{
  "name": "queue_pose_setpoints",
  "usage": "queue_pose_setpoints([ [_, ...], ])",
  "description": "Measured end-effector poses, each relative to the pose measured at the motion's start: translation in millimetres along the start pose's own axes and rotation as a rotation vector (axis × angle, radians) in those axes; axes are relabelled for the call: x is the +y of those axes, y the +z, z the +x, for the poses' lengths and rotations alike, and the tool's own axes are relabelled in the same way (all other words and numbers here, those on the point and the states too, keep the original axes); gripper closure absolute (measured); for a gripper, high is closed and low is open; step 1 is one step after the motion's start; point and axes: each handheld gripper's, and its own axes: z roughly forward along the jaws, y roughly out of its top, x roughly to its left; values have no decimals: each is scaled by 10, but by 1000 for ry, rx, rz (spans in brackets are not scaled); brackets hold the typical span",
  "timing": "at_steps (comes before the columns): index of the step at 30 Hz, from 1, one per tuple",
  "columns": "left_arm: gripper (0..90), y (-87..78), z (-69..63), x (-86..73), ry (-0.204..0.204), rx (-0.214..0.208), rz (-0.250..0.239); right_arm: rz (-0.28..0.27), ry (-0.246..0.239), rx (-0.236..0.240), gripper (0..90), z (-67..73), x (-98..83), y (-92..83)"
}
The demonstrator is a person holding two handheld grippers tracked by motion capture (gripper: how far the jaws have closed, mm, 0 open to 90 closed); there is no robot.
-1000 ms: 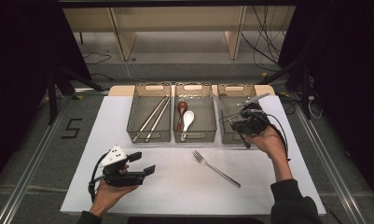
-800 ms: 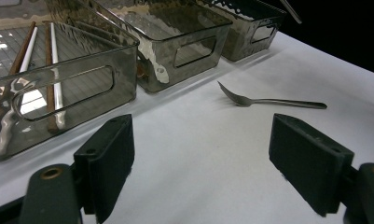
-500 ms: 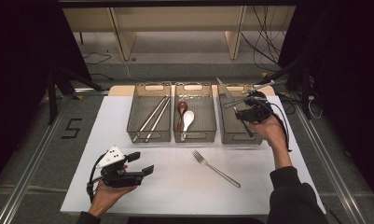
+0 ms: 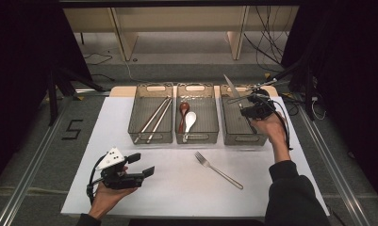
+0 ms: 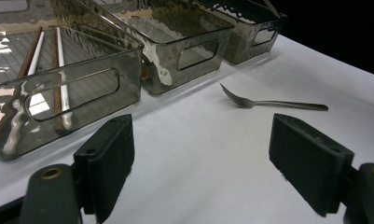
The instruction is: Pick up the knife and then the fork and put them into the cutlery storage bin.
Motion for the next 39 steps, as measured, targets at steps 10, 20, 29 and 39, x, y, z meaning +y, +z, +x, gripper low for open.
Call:
queue_pose_setpoints([
  [10, 219, 8, -7, -3, -2, -8, 2, -3, 7, -48, 802, -109, -33, 74],
  [20, 219, 15, -12, -6, -3, -11, -2, 27, 24, -75, 802, -205, -155, 185],
  [29, 219, 15, -9, -9, -4, -15, -5, 66, 45, -103, 800, -225, -243, 305],
  [39, 218, 14, -7, -7, -7, -23, -1, 92, 33, -84, 647, -184, -230, 311],
])
